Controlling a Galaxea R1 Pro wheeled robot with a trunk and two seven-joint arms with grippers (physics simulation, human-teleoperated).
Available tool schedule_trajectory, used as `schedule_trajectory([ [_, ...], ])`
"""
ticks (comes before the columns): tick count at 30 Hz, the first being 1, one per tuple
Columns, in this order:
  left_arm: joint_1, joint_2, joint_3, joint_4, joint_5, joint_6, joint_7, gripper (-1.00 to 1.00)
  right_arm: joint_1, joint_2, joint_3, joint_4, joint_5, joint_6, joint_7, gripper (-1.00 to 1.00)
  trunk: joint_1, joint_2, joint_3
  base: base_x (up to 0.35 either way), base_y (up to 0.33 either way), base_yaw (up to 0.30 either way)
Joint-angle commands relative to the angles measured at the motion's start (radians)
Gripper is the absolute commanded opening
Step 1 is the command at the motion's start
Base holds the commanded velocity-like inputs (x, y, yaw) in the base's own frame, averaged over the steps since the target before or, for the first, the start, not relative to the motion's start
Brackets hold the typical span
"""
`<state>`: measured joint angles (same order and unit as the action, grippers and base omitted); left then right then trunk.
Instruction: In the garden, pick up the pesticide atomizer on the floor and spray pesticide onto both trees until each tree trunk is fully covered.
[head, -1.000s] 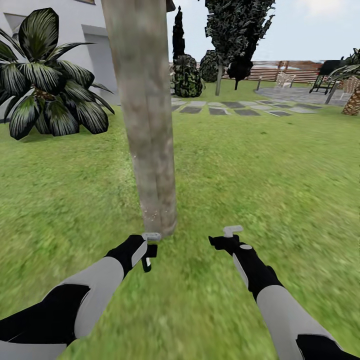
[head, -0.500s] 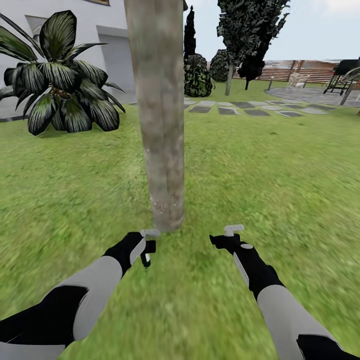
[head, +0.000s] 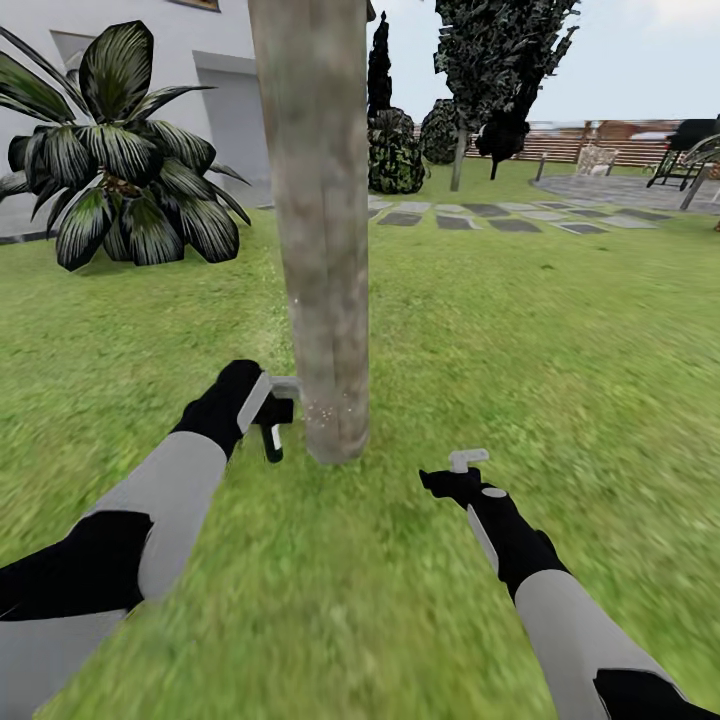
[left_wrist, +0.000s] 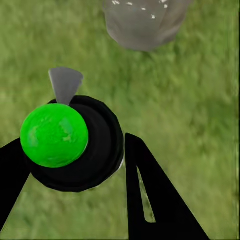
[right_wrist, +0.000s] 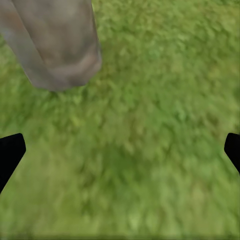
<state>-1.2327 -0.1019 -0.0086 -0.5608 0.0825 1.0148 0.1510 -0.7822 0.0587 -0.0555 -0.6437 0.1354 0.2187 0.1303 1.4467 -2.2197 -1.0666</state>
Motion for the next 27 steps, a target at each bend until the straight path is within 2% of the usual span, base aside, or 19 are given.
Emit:
schedule_trajectory([
  [1, -0.017, -0.004, 0.0, 0.0, 0.009, 0.006, 0.009, -1.0, 0.0, 0.001, -0.006, -0.002, 0.01, 0.005, 0.008, 1.0, 0.0, 0.0, -0.001, 0.0, 0.0, 0.0],
  [6, -0.03, -0.025, 0.006, 0.001, 0.015, 0.007, 0.007, -1.0, 0.0, 0.001, -0.006, -0.002, 0.01, 0.005, 0.008, 1.0, 0.0, 0.0, -0.001, 0.0, 0.0, 0.0],
  [9, -0.038, -0.025, 0.002, 0.0, 0.016, 0.008, 0.007, -1.0, 0.0, 0.001, -0.006, -0.002, 0.01, 0.005, 0.007, 1.0, 0.0, 0.0, -0.001, 0.0, 0.0, 0.0],
  [13, -0.119, -0.019, 0.0, 0.033, 0.014, 0.011, 0.007, -1.0, 0.0, 0.001, -0.006, -0.002, 0.01, 0.005, 0.008, 1.0, 0.0, 0.0, -0.001, 0.0, 0.0, 0.0],
  [14, -0.15, -0.019, 0.0, 0.064, 0.015, 0.011, 0.007, -1.0, 0.0, 0.001, -0.006, -0.002, 0.01, 0.005, 0.008, 1.0, 0.0, 0.0, -0.001, 0.0, 0.0, 0.0],
  [15, -0.227, -0.02, 0.002, 0.139, 0.015, 0.012, 0.007, -1.0, 0.0, 0.001, -0.006, -0.002, 0.01, 0.005, 0.007, 1.0, 0.0, 0.0, -0.001, 0.0, 0.0, 0.0],
  [17, -0.281, -0.019, 0.002, 0.192, 0.015, 0.013, 0.007, -1.0, 0.0, 0.001, -0.006, -0.002, 0.01, 0.005, 0.007, 1.0, 0.0, 0.0, -0.001, 0.0, 0.0, 0.0],
  [19, -0.309, -0.017, 0.003, 0.225, 0.014, 0.012, 0.007, -1.0, 0.0, 0.001, -0.006, -0.002, 0.01, 0.005, 0.007, 1.0, 0.0, 0.0, -0.001, 0.0, 0.0, 0.0],
  [24, -0.298, -0.014, 0.004, 0.237, 0.014, 0.011, 0.007, -1.0, 0.0, 0.001, -0.006, -0.002, 0.01, 0.005, 0.007, 1.0, 0.0, 0.0, -0.001, 0.0, 0.0, 0.0],
  [27, -0.229, -0.014, 0.004, 0.23, 0.015, 0.007, 0.005, -1.0, 0.0, 0.001, -0.006, -0.002, 0.01, 0.005, 0.007, 1.0, 0.0, 0.0, -0.001, 0.0, 0.0, 0.0],
])
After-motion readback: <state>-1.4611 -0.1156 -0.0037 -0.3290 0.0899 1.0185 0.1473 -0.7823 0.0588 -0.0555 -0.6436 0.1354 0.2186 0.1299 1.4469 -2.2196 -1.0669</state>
